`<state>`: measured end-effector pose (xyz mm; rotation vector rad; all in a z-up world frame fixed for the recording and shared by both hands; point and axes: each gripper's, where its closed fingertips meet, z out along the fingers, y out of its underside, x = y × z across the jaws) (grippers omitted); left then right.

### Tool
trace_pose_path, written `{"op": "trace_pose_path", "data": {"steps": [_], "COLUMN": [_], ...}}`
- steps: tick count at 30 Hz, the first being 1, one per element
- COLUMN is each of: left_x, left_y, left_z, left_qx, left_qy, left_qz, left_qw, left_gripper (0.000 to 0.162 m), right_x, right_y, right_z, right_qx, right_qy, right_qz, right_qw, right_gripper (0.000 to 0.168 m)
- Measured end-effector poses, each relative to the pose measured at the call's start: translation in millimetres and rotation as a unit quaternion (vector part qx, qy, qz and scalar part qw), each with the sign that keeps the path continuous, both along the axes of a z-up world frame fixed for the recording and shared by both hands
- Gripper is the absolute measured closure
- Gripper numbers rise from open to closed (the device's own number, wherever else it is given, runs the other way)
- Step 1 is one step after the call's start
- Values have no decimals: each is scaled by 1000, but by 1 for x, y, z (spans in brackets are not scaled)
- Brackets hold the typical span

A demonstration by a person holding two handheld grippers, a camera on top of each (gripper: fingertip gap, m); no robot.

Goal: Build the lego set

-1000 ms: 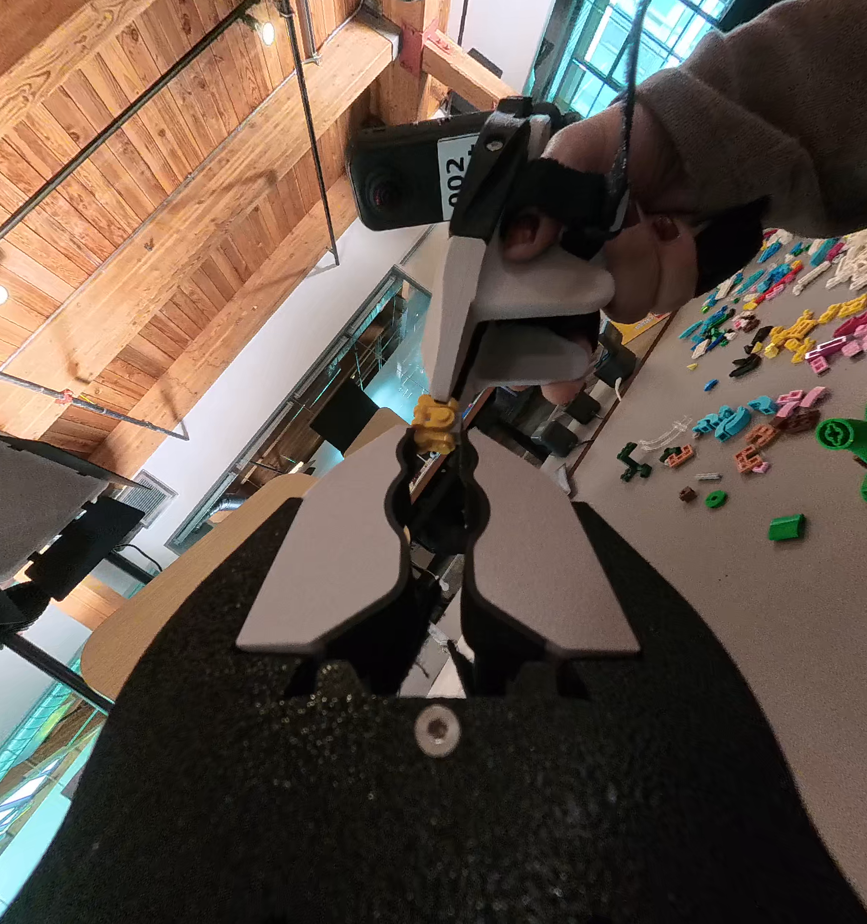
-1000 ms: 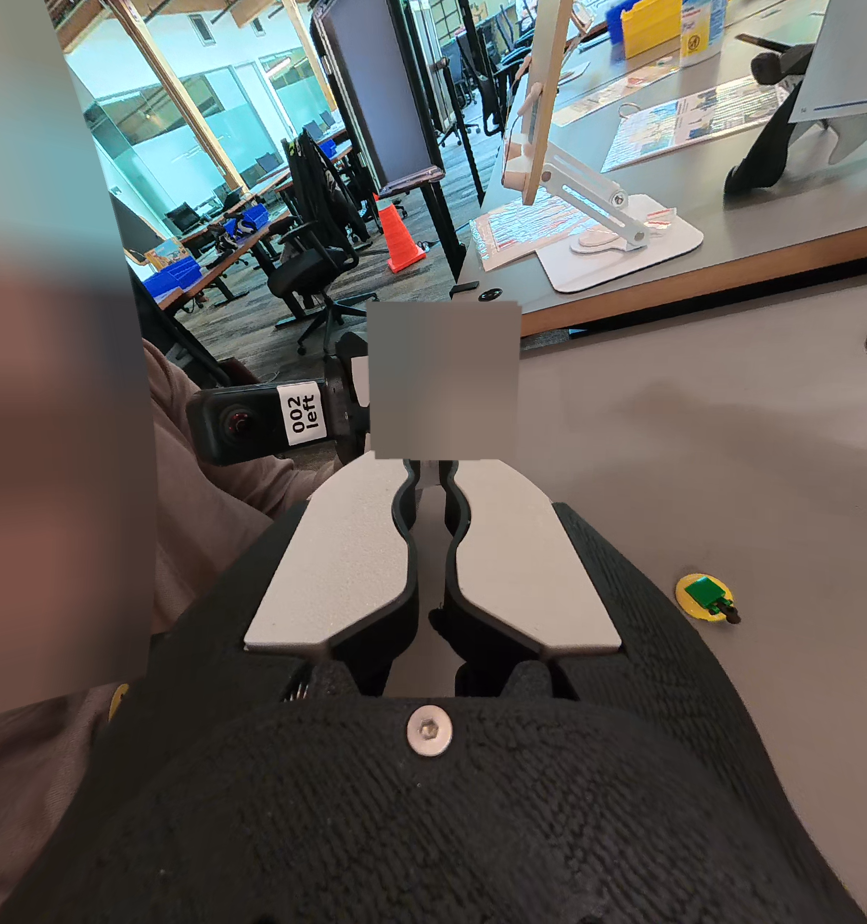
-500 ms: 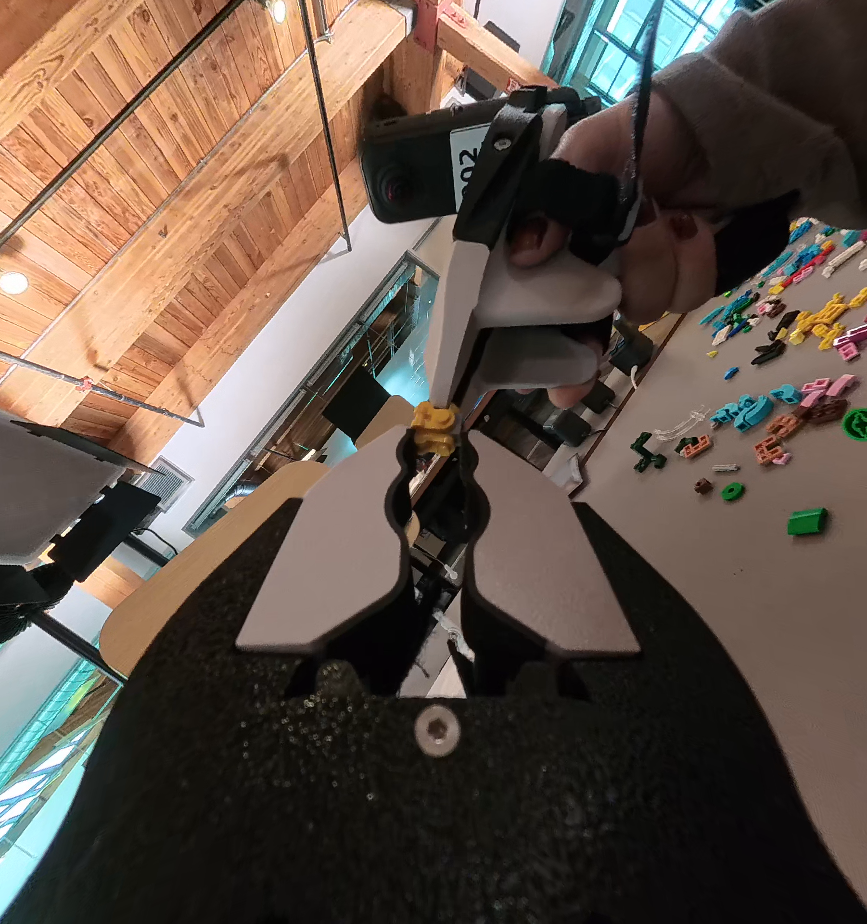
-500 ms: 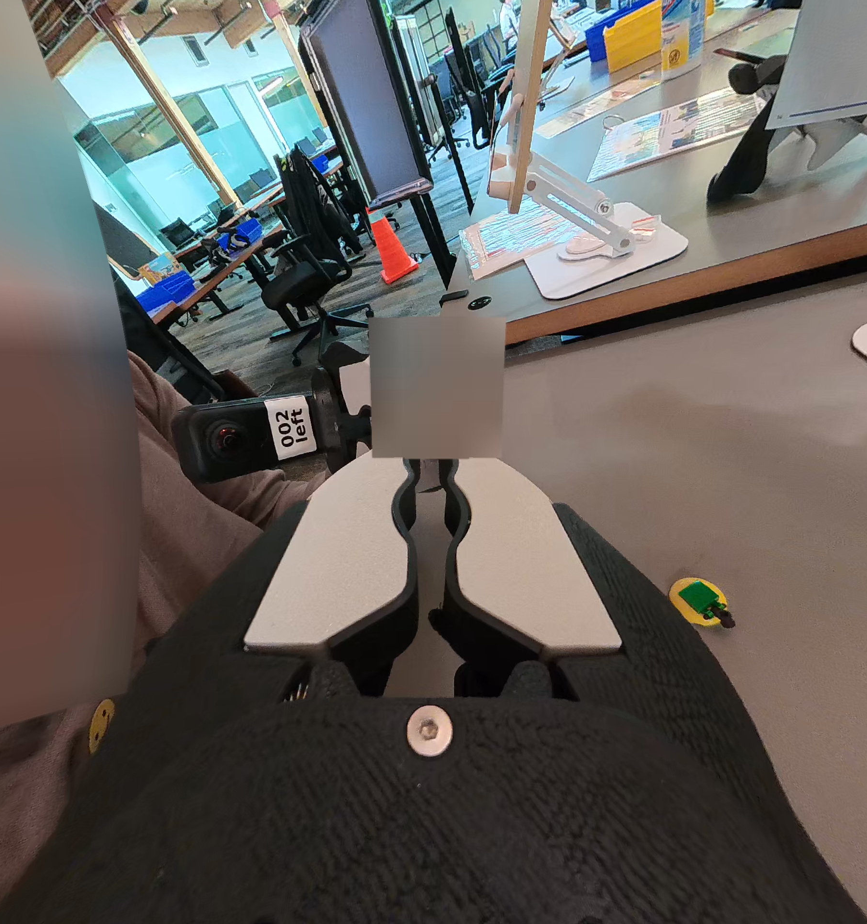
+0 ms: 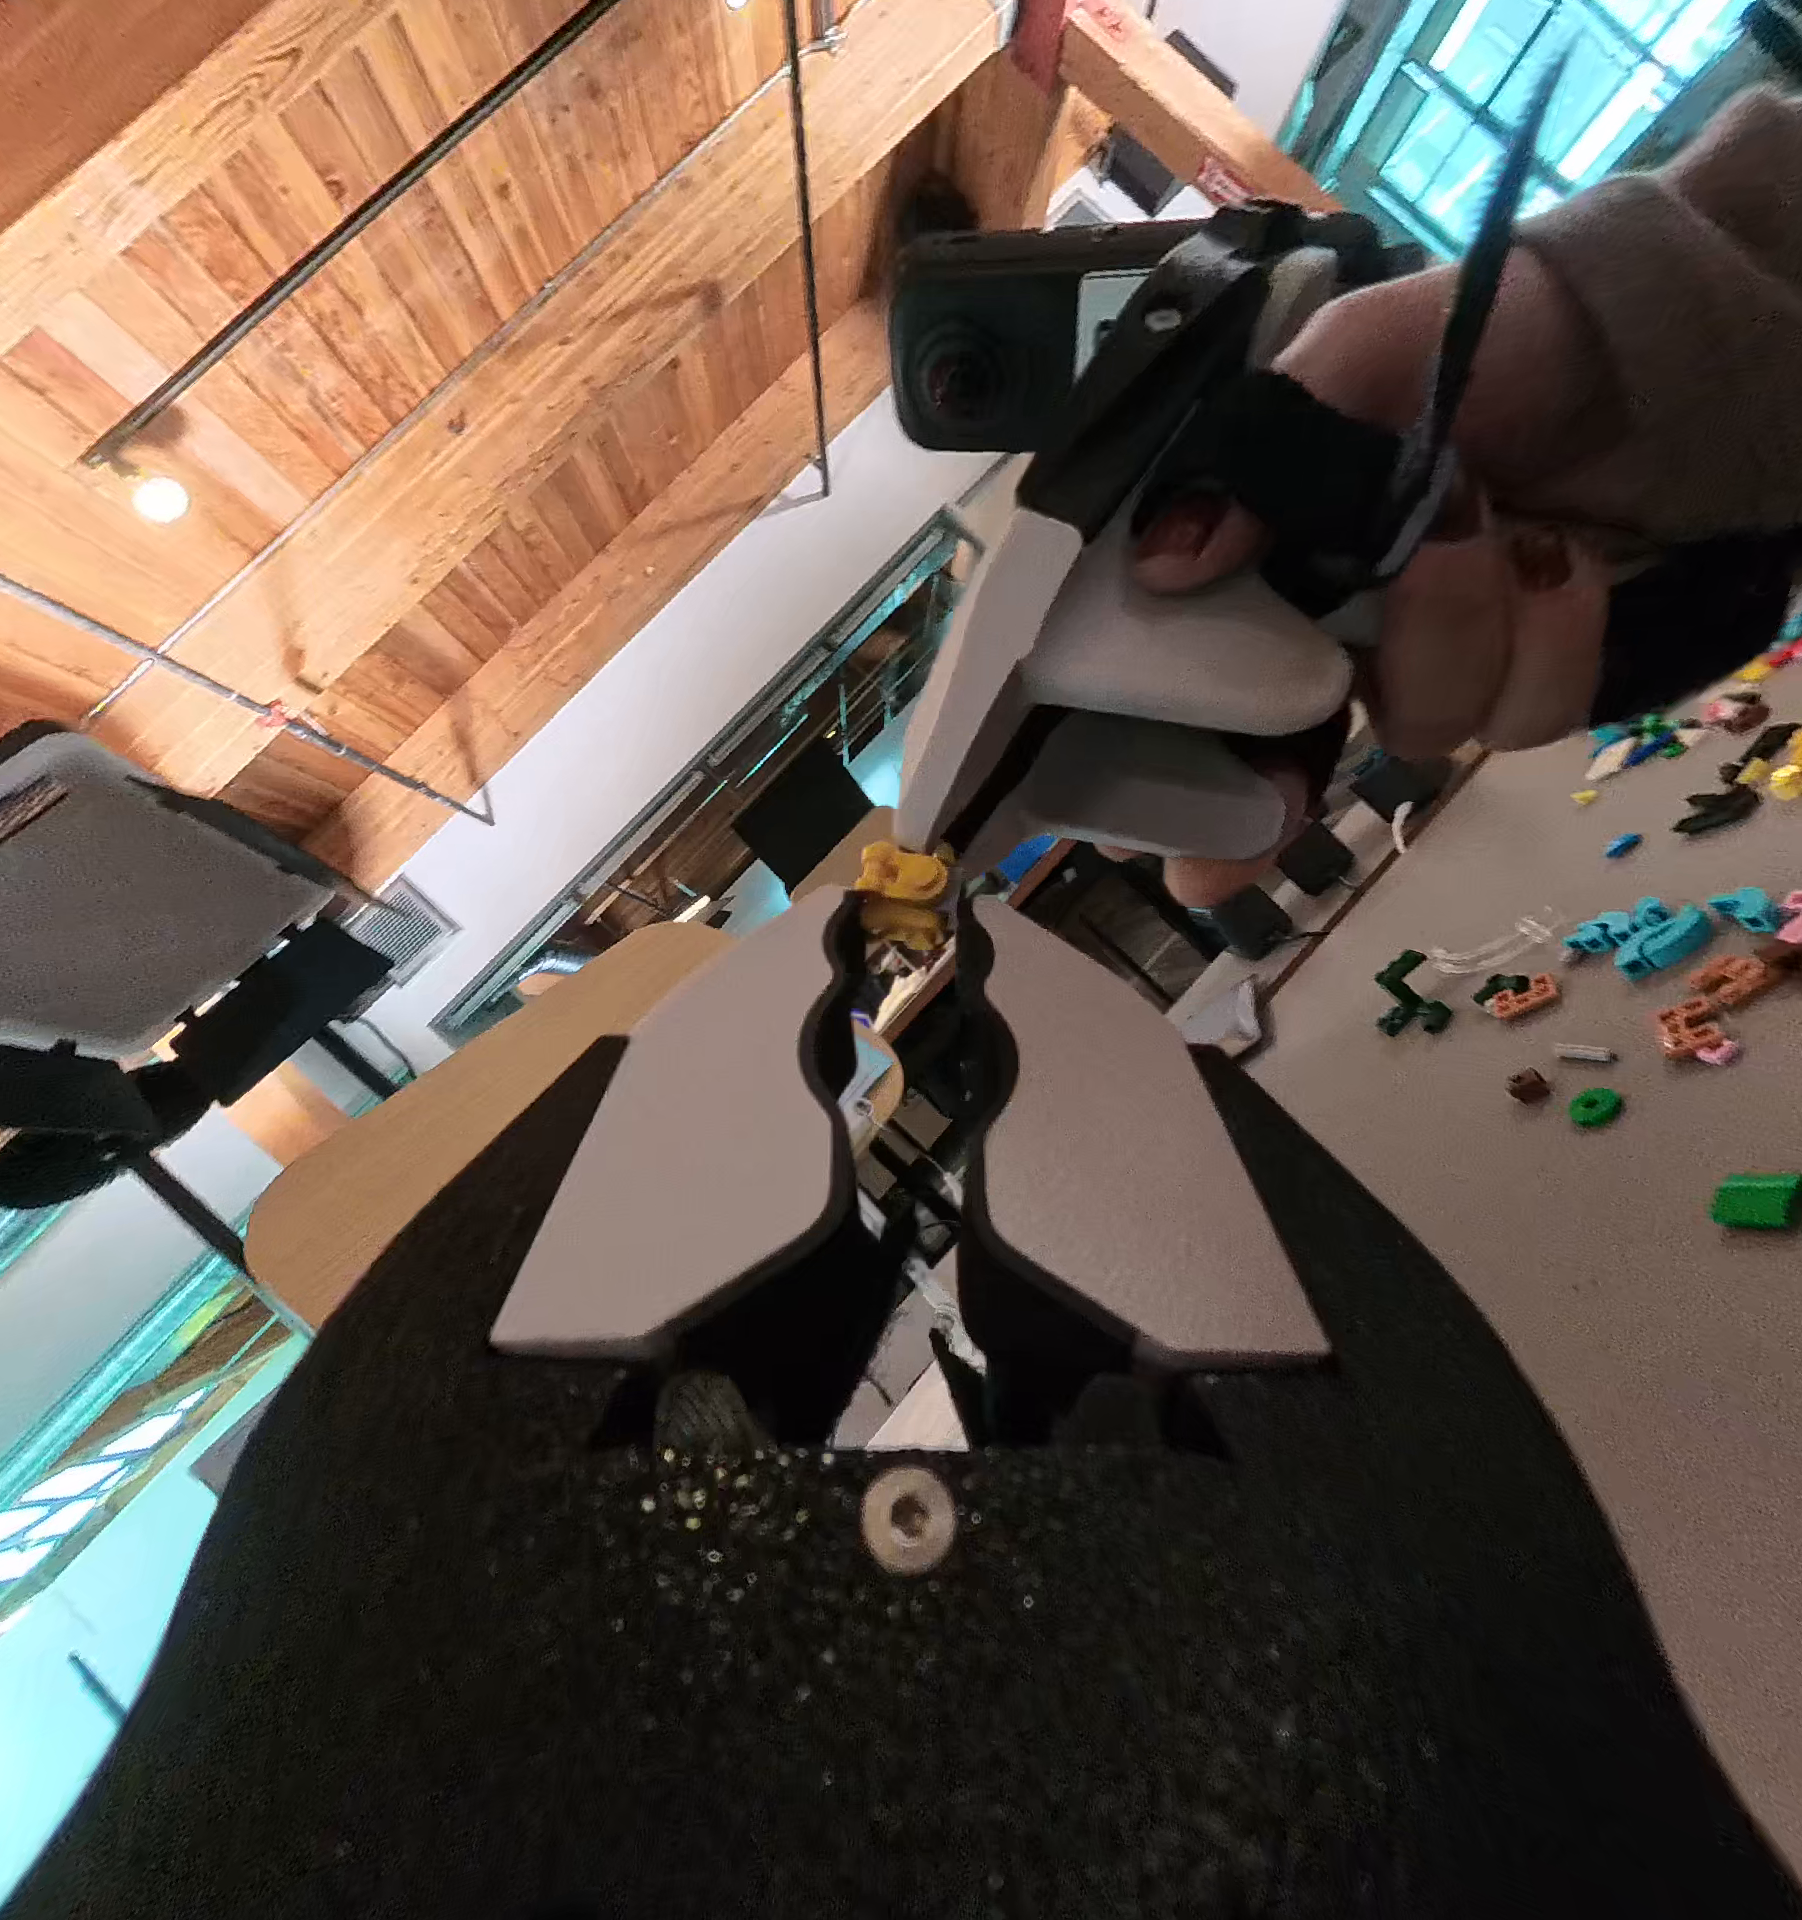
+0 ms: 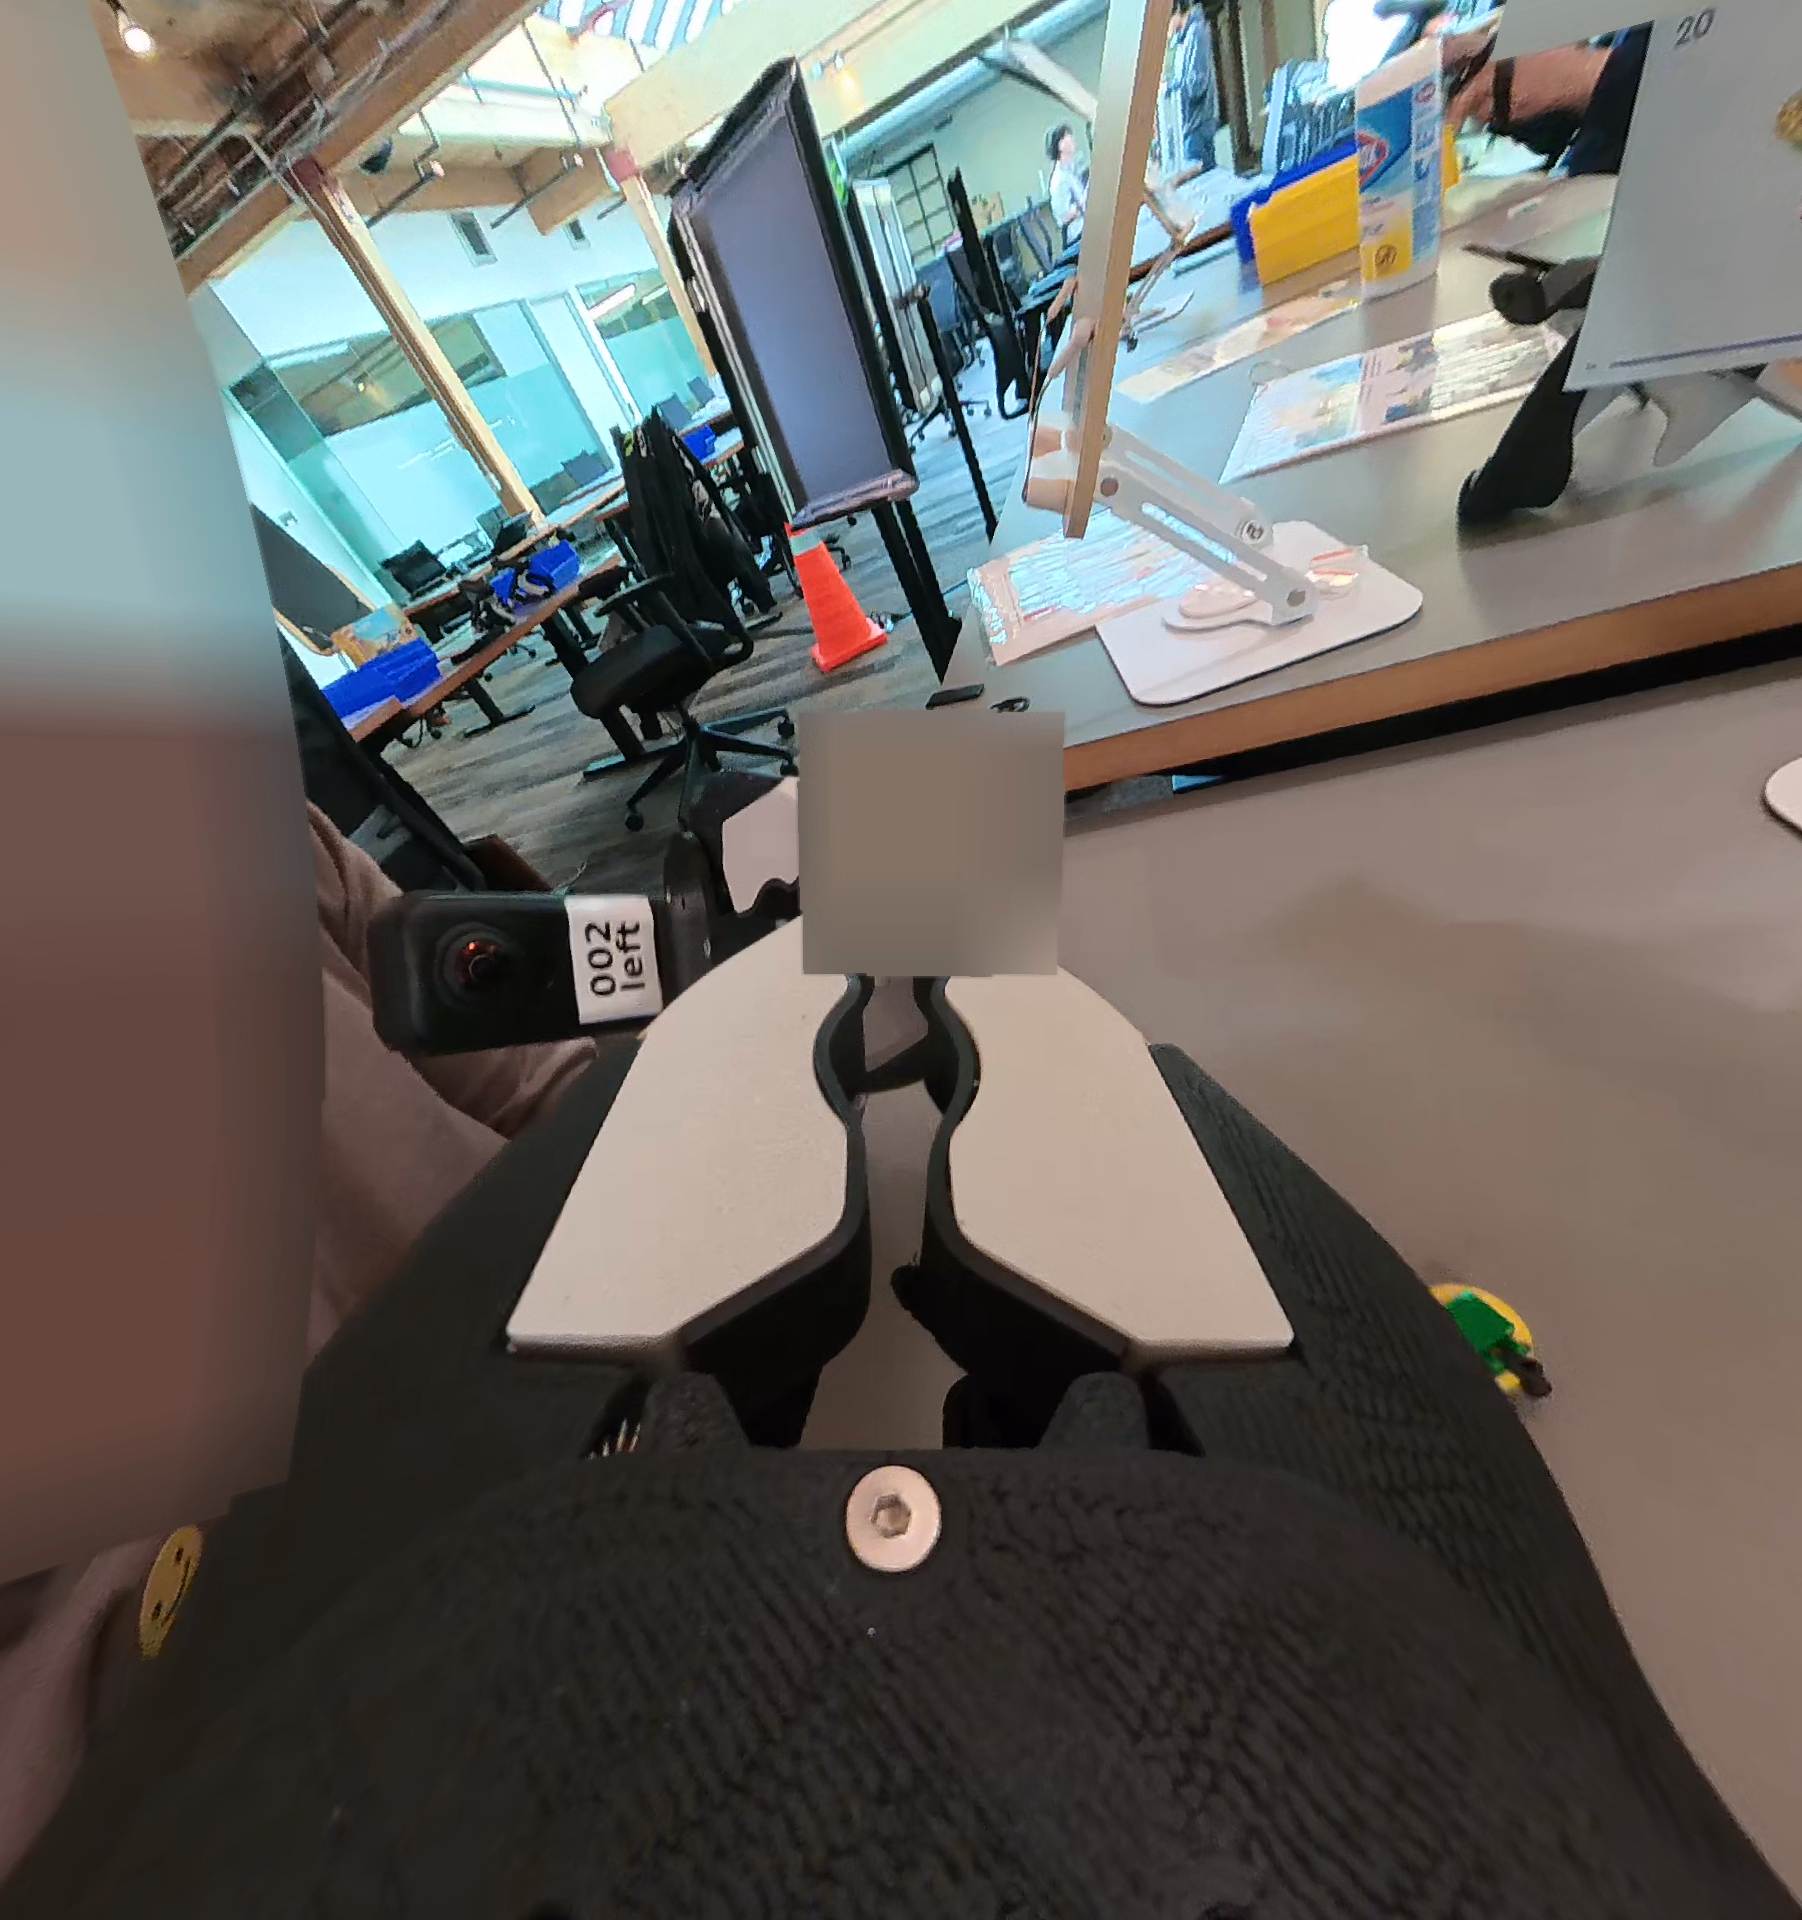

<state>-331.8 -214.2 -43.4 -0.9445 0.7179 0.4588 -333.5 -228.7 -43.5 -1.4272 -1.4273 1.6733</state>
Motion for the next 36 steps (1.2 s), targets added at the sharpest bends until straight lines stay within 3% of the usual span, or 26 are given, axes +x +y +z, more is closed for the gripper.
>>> {"op": "trace_pose_path", "data": {"steps": [1, 12, 16, 17, 20, 24, 29, 33, 36], "left_x": [-2, -16, -12, -11, -8, -11, -30, -38, -45], "left_y": [1, 11, 15, 15, 14, 17, 36, 36, 35], "left_z": [2, 8, 6, 6, 7, 4, -23, -22, -22], "left_qx": [4, -10, -63, -77, -122, -145, -147, -134, -129], "left_qy": [-12, -126, -190, -217, -276, -303, -289, -283, -264], "left_qz": [11, 61, -28, -58, -138, -162, -88, -73, -50], "left_qw": [1000, 990, 979, 971, 943, 928, 942, 947, 955], "left_gripper": [146, 146, 146, 146, 146, 146, 145, 145, 145], "right_x": [-1, -15, -12, -8, 4, 6, 2, 4, 10], "right_y": [1, 13, 15, 14, 13, 23, 44, 54, 55], "right_z": [2, 12, 25, 32, 41, 32, 20, 9, -15], "right_qx": [0, 19, 63, 79, 189, 259, 231, 255, 295], "right_qy": [8, 73, 113, 132, 158, 115, 92, 54, -26], "right_qz": [-7, -70, -86, -89, -106, -146, -165, -176, -151], "right_qw": [1000, 995, 988, 984, 963, 948, 954, 949, 943], "right_gripper": [163, 163, 163, 156, 152, 163, 164, 166, 166]}}
